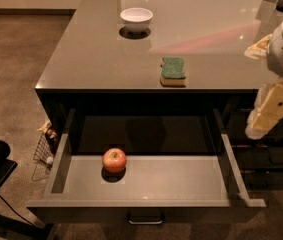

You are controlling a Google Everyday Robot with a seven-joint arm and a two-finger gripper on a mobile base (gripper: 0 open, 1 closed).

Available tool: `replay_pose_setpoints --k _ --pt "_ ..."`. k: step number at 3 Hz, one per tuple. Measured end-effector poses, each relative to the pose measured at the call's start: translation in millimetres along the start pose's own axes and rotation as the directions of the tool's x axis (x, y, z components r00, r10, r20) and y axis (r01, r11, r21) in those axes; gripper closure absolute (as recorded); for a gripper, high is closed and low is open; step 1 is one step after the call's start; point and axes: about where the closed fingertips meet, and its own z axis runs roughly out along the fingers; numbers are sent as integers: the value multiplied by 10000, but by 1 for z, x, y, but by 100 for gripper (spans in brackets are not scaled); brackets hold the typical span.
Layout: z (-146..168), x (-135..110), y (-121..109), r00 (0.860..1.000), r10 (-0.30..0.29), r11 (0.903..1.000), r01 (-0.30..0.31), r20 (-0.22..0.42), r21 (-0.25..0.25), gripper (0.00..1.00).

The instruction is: Pick apple from top drawer and place on counter

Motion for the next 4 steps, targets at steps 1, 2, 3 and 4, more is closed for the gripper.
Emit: replay_pose_setpoints --k 1,2,3,4 --pt "35 4 7 9910 218 9997 -198 1321 -159 0" --pt "99 15 22 9329 1028 9945 -895 3451 -544 0" --pt "133 15 30 8793 1623 9867 -1398 4478 -832 0" --pt "133 13 30 8742 1644 9864 -1423 4569 -827 0"
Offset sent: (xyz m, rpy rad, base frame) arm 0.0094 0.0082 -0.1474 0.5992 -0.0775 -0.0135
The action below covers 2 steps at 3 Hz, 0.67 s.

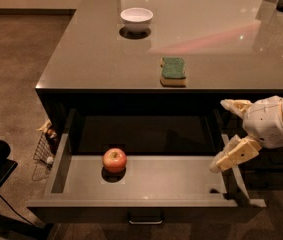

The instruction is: Pick apple from top drawer and place on counter

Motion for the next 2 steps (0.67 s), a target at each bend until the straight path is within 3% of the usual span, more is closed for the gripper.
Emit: replay_pose_setpoints --k 1,2 --pt "0 0 0 10000 -2 10000 2 -3 -1 0" --pt "47 -7 -6 9977 -224 9994 240 640 -244 0"
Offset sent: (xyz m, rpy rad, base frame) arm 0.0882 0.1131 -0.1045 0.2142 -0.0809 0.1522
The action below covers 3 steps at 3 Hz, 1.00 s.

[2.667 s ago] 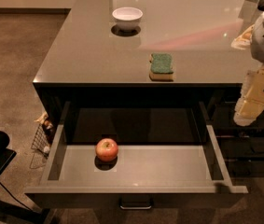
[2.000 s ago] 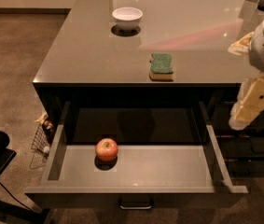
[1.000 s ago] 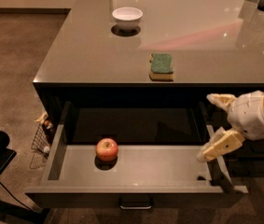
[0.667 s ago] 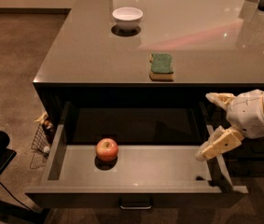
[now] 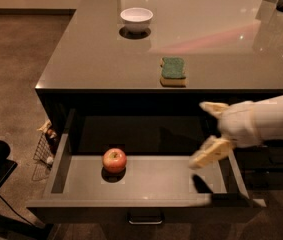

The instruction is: Pick apple from top drawer and place on counter

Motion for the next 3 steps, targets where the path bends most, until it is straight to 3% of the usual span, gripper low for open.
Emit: replay_pose_setpoints --k 1,2,3 --pt "79 -10 -17 9897 -335 9992 364 1391 -180 0" --pt "142 -18 -27 9720 -585 9976 657 2274 -240 0" --pt "177 -17 -18 9647 -625 9968 731 2557 -322 0"
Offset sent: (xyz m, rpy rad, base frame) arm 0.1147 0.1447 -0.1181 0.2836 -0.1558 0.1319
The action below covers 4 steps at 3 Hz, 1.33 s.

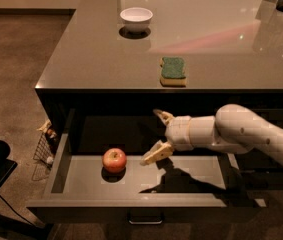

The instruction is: Pick apple from top drawer and place on counter

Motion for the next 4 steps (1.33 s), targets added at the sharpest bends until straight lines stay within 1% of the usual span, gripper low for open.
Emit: replay_pose_setpoints --k 1,2,3,4 --pt "33 10 28 9999 163 9982 -163 -12 -575 0" --pt "66 8 56 9986 451 9913 -412 285 -1248 0" --pt "95 -1 74 9968 625 9808 -519 505 -1880 0" --pt "119 -8 89 9957 728 9703 -576 567 -2351 14"
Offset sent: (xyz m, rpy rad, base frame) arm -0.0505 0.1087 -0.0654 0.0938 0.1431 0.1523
